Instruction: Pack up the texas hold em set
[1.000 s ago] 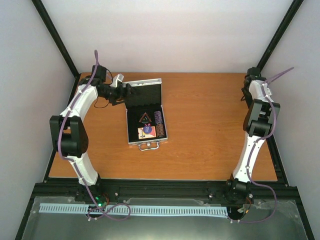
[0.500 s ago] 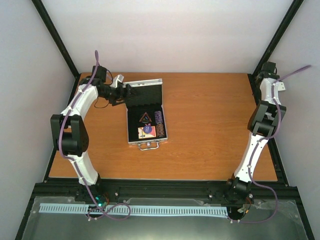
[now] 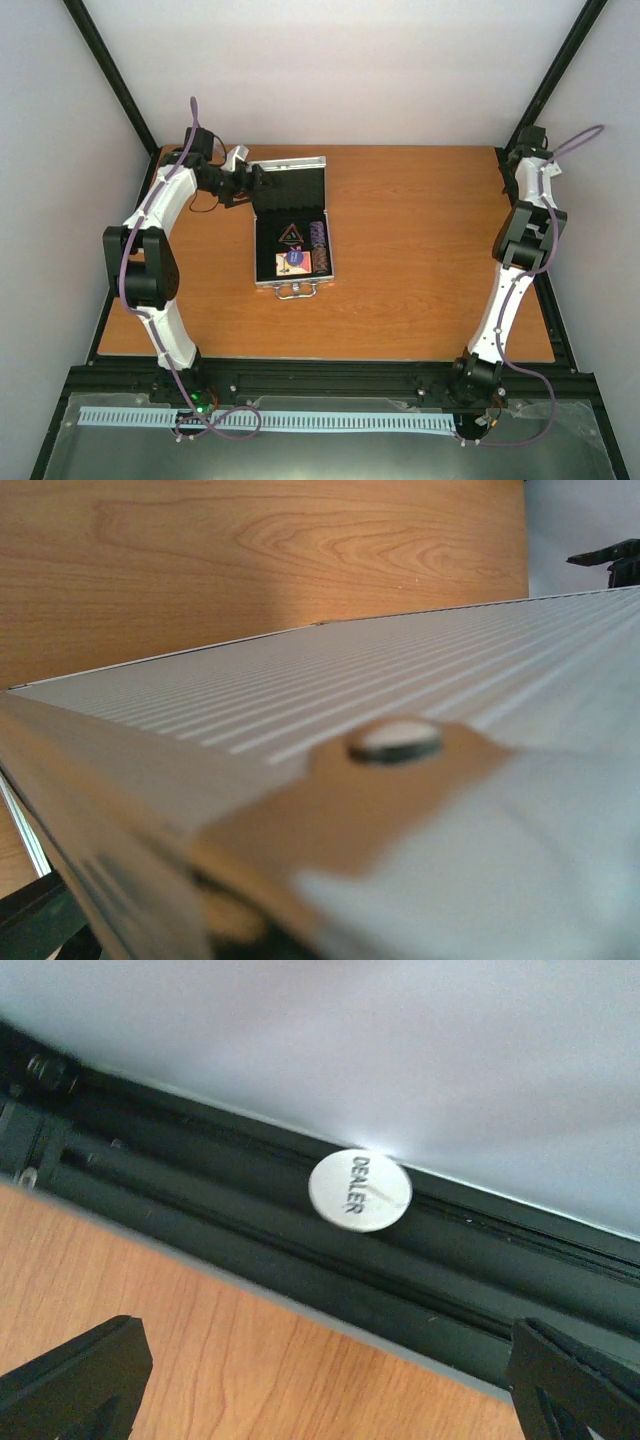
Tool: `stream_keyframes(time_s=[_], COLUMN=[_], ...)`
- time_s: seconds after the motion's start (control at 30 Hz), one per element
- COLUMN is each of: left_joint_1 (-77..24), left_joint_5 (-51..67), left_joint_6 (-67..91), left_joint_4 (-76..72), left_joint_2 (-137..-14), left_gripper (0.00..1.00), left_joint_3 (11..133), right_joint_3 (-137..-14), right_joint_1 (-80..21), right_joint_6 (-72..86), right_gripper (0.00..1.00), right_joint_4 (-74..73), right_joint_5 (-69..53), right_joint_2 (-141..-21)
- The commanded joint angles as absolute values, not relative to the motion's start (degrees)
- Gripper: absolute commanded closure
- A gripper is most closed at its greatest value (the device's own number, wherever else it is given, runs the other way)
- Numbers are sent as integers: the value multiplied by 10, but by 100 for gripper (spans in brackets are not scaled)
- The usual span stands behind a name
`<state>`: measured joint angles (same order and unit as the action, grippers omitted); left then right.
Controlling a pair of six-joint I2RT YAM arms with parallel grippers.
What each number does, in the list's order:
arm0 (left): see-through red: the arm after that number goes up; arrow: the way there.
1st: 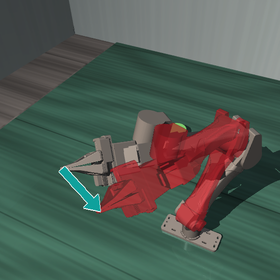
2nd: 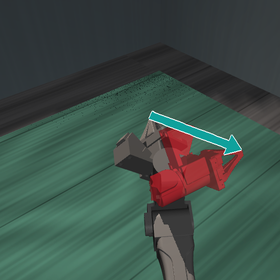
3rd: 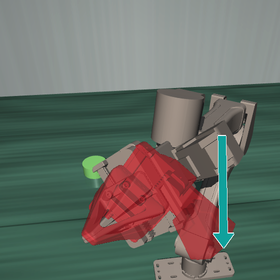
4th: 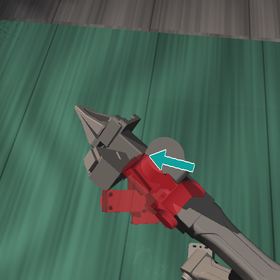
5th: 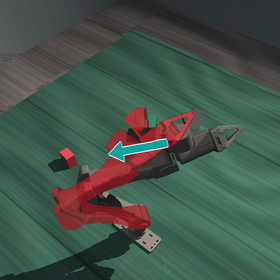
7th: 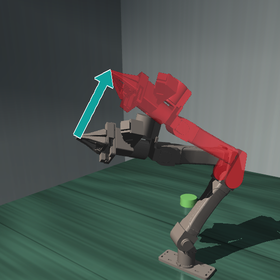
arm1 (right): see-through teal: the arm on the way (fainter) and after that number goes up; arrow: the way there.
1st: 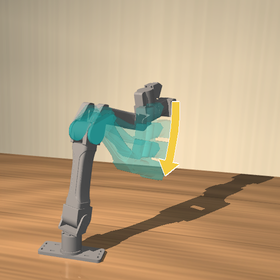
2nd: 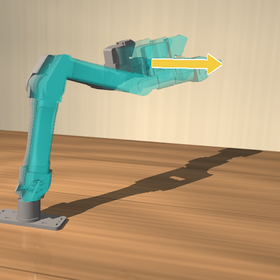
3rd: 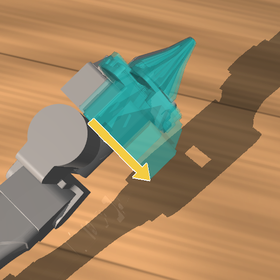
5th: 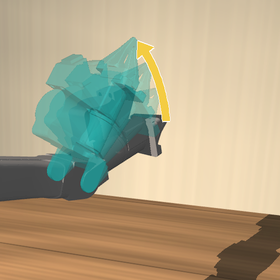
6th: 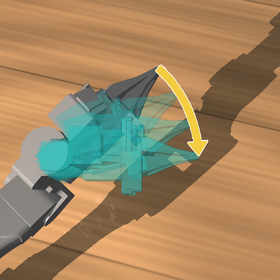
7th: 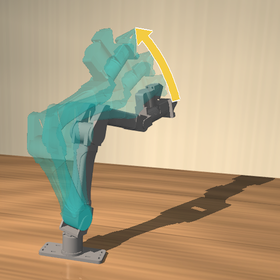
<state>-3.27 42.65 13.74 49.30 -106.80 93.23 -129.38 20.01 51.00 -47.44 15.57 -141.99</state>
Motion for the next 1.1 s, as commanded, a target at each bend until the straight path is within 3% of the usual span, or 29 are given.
stream_keyframes(time_s=[0.0,0.3,0.47,0.67,1.07], left_joint_1=[-35,-34,-34,-34,-34], left_joint_5=[440,437,436,439,454], left_joint_6=[136,137,138,134,145], left_joint_4=[474,479,467,457,432], left_joint_2=[-1069,-1048,-1018,-972,-900], left_gripper=[0,0,0,0,0], left_joint_3=[972,981,942,892,826], right_joint_3=[-1290,-1210,-1108,-962,-914], right_joint_1=[157,-35,-113,-151,-208], right_joint_6=[369,157,134,137,109], right_gripper=[0,0,0,0,0], right_joint_4=[-464,-471,-437,-384,-433], right_joint_5=[143,65,-52,-101,-139], right_joint_2=[-1362,-1286,-1233,-1133,-1054])
